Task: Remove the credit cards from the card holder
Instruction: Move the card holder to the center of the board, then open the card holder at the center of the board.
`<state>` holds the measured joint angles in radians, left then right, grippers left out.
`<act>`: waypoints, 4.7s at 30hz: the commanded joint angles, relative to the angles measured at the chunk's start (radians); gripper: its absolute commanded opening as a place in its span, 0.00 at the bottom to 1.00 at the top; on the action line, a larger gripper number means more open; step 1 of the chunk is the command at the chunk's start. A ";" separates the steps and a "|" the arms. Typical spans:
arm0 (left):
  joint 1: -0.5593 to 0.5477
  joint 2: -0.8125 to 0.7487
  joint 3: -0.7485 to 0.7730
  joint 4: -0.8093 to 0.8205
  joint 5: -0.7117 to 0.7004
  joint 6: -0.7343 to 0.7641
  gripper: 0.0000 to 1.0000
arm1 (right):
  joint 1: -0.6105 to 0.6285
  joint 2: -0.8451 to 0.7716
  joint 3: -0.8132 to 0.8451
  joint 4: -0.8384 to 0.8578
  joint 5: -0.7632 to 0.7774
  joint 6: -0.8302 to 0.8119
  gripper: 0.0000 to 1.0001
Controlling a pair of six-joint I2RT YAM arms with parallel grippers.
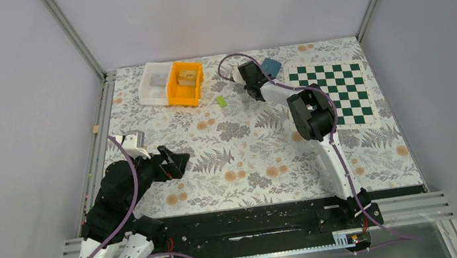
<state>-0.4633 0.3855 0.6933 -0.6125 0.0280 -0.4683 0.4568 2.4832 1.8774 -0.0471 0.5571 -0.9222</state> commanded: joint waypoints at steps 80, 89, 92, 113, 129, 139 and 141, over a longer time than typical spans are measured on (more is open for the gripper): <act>0.057 -0.009 0.046 -0.046 0.096 -0.010 0.95 | 0.718 -0.744 -0.646 -0.675 0.106 1.874 0.84; 0.058 -0.226 -0.010 0.004 0.002 -0.042 0.96 | 0.738 -0.582 -0.514 -0.808 0.173 1.906 0.82; 0.058 -0.224 -0.006 -0.001 0.010 -0.039 0.96 | 0.744 -0.549 -0.501 -0.846 0.189 1.929 0.80; 0.059 -0.220 -0.020 0.025 0.107 -0.034 0.91 | 0.744 -0.690 -0.684 -0.604 0.056 1.862 0.15; 0.058 -0.033 0.007 -0.017 0.196 -0.113 0.90 | 0.706 -1.207 -1.301 0.305 -0.410 1.693 0.00; 0.058 0.116 -0.021 0.028 0.283 -0.152 0.89 | 0.589 -1.372 -1.482 0.175 -0.367 1.742 0.47; 0.058 0.146 -0.042 0.046 0.302 -0.167 0.89 | 0.589 -1.410 -1.452 0.073 -0.322 1.725 0.54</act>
<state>-0.4091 0.4820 0.6785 -0.6399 0.2569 -0.5945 1.0531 1.1580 0.3737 0.1417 0.1520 0.8253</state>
